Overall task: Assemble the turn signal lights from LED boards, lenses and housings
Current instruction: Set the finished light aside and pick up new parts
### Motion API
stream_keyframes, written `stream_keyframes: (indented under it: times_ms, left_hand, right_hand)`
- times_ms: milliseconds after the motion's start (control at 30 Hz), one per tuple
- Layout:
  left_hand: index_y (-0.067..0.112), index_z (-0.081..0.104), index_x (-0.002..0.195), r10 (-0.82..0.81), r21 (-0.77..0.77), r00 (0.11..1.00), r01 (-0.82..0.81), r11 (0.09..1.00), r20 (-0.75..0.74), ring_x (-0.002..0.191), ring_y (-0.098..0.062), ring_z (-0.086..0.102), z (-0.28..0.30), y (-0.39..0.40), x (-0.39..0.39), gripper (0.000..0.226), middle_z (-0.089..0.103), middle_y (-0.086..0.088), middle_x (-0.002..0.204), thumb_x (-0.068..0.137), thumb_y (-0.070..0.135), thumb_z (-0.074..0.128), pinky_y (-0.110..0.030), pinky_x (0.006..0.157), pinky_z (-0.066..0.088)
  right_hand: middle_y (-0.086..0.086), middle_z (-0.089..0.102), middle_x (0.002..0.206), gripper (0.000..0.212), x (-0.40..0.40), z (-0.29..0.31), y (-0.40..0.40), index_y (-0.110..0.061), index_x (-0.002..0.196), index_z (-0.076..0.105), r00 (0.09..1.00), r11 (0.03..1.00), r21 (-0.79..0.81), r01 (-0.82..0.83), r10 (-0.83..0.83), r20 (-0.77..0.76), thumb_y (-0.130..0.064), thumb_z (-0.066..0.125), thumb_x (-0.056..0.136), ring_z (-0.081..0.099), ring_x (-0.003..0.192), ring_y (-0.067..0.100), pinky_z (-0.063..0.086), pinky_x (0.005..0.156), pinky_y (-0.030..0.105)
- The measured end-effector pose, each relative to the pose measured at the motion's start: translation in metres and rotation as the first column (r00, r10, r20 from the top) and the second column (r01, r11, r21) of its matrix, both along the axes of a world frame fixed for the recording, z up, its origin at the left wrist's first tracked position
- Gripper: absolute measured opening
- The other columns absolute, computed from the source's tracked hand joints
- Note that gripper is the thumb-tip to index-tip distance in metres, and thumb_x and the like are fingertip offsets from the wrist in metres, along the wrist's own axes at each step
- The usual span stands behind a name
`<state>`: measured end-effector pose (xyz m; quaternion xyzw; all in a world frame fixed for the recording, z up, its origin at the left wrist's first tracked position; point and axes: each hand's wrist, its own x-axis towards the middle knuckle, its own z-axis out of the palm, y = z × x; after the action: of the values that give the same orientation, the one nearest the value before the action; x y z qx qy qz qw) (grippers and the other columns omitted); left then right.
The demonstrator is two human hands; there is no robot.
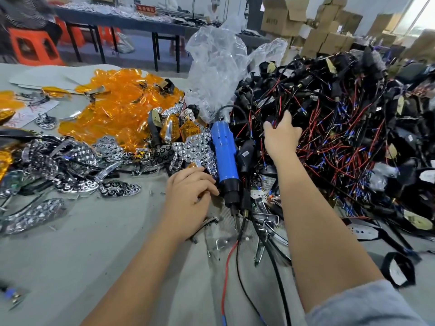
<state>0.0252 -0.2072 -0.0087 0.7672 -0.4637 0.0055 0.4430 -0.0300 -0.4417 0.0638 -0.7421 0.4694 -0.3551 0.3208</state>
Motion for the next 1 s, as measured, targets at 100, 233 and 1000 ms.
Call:
stream_keyframes:
  times_ms: [100, 233, 1000]
  left_hand:
    - [0.023, 0.076, 0.082, 0.006, -0.001, 1.000, -0.006, 1.000, 0.000, 0.121, 0.000, 0.040, 0.000, 0.000, -0.001, 0.031, 0.065, 0.020, 0.102, 0.088, -0.003, 0.061, -0.021, 0.107, 0.012]
    - [0.026, 0.074, 0.079, 0.015, -0.028, 1.000, -0.016, 0.999, -0.027, 0.120, -0.003, 0.045, 0.000, -0.001, 0.001, 0.036, 0.065, 0.023, 0.097, 0.086, -0.006, 0.060, -0.031, 0.110, 0.018]
    - [0.033, 0.074, 0.077, 0.005, -0.109, 0.994, -0.017, 0.994, -0.112, 0.118, -0.004, 0.049, -0.005, -0.002, 0.005, 0.042, 0.065, 0.029, 0.094, 0.087, -0.006, 0.059, -0.050, 0.110, 0.029]
  right_hand:
    - [0.011, 0.060, 0.100, 0.023, 0.004, -0.009, 0.003, -0.013, 0.103, 0.056, 0.999, 0.998, -0.044, 0.038, -0.039, -0.017, -0.027, 0.038, 0.105, 0.056, 0.096, 0.031, 0.037, 0.070, 0.034]
    - [-0.005, 0.038, 0.059, 0.035, -0.008, -0.010, 0.028, -0.010, 0.065, 0.042, 0.982, 0.999, -0.030, 0.025, -0.019, 0.190, -0.022, 0.048, 0.097, 0.032, 0.054, 0.015, 0.023, 0.053, 0.032]
    - [0.008, 0.052, 0.134, 0.038, -0.012, 0.022, 0.037, -0.010, 0.135, 0.054, 0.998, 0.983, -0.169, -0.068, 0.065, -0.023, -0.010, 0.049, 0.097, 0.055, 0.112, 0.022, 0.035, 0.087, 0.019]
